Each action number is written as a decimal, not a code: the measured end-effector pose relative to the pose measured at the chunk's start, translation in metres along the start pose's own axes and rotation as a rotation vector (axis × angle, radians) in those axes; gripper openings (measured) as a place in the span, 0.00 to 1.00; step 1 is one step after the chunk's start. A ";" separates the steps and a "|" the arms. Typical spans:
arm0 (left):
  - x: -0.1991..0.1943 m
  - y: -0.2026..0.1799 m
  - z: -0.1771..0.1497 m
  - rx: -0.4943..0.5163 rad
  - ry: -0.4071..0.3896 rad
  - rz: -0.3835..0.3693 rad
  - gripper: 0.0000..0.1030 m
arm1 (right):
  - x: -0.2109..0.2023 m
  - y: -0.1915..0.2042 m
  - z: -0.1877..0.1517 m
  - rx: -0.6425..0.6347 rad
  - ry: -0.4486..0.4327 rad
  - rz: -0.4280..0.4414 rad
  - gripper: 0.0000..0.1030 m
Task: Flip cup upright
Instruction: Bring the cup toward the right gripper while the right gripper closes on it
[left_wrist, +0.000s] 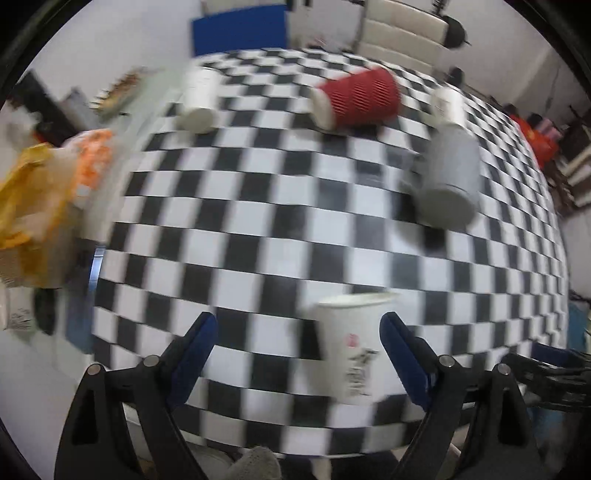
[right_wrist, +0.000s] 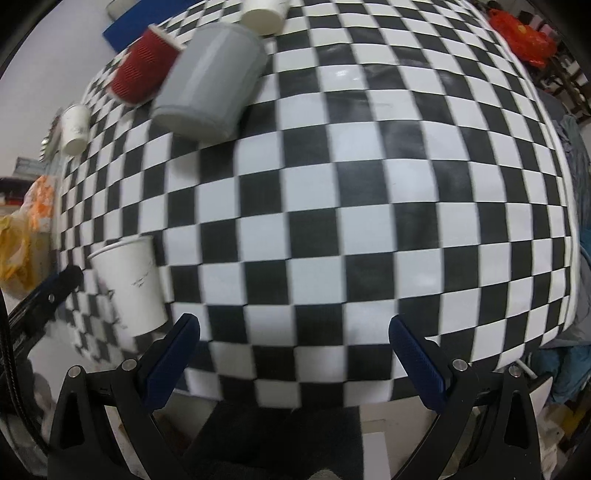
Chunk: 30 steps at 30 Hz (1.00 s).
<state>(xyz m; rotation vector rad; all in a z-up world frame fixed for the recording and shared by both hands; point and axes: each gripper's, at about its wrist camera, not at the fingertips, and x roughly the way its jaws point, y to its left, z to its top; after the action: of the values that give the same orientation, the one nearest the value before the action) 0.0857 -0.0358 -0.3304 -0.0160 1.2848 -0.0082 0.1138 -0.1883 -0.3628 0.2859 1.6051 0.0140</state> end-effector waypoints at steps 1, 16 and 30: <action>0.002 0.010 0.000 -0.008 0.001 0.016 0.87 | 0.000 0.009 0.000 -0.015 0.005 0.015 1.00; 0.023 0.135 -0.021 -0.179 0.117 0.095 0.87 | 0.069 0.157 0.010 -0.200 0.159 0.121 0.96; 0.031 0.140 -0.025 -0.188 0.137 0.054 0.87 | 0.059 0.139 0.015 -0.142 0.023 0.152 0.63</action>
<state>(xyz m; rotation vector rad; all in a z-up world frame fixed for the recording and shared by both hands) 0.0702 0.1036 -0.3700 -0.1439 1.4187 0.1599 0.1512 -0.0455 -0.3957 0.2979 1.5934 0.2475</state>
